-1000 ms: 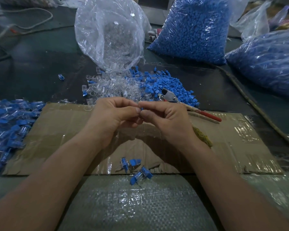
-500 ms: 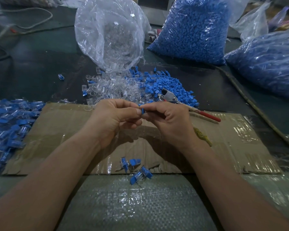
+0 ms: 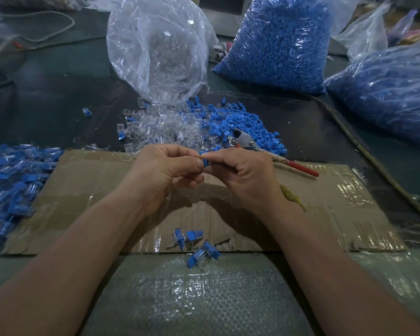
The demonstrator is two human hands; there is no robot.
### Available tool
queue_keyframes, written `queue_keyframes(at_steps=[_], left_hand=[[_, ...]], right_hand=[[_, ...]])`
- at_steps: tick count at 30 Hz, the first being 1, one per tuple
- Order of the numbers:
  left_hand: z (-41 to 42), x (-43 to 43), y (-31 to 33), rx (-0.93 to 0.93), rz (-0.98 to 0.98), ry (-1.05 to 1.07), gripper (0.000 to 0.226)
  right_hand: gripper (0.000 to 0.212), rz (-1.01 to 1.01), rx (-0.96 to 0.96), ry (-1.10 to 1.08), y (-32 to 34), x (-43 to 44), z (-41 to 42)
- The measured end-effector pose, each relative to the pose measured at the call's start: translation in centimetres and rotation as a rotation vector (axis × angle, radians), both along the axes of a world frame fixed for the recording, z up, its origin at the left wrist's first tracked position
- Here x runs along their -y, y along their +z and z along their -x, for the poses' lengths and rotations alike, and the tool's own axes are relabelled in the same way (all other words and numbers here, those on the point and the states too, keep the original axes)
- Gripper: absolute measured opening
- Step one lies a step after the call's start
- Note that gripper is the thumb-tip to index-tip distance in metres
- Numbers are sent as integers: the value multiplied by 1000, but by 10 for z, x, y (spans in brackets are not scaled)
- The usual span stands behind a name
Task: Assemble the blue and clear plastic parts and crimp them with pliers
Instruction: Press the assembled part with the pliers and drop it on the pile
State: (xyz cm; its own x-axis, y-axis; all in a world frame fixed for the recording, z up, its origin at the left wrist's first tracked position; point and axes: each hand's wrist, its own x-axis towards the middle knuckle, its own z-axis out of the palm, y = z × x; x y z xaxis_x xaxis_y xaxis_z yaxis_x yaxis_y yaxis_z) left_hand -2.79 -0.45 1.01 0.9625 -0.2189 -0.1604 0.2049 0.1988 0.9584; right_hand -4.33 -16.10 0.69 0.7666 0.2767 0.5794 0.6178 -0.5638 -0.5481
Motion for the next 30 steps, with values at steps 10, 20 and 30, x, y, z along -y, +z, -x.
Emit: queue_keyframes(at_steps=[10, 20, 30], left_hand=[[-1, 0, 0, 5, 27, 7, 9], [-5, -5, -4, 18, 32, 6, 8], [-5, -5, -3, 7, 34, -13, 17]], right_hand=[[45, 100, -217, -239, 8, 10, -2], [114, 516, -701, -641, 9, 57, -15], [75, 473, -652, -651, 12, 55, -16]])
